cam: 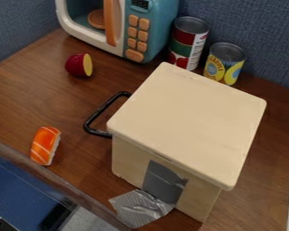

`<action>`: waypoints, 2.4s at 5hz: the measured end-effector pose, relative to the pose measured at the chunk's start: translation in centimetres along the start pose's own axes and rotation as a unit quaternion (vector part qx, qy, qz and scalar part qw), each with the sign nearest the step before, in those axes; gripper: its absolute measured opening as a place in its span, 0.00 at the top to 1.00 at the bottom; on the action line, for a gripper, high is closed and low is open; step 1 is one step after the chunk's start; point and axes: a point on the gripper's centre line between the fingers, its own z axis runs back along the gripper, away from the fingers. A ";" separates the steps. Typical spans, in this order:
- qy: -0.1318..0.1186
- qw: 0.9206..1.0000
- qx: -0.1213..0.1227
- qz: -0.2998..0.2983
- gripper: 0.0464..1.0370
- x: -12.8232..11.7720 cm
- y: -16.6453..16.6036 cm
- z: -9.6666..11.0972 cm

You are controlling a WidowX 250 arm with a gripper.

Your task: Open the drawer

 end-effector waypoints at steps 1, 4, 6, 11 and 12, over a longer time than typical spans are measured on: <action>0.000 1.000 -0.010 0.004 0.04 0.0 -0.1 -0.6; -0.020 0.994 0.023 0.106 0.04 5.4 -3.3 -6.3; -0.050 0.971 0.047 0.229 0.04 8.4 -3.3 -7.9; -0.068 0.972 0.007 0.226 0.04 12.8 -6.6 -11.0; -0.058 0.973 0.006 0.223 0.04 13.0 -6.8 -12.1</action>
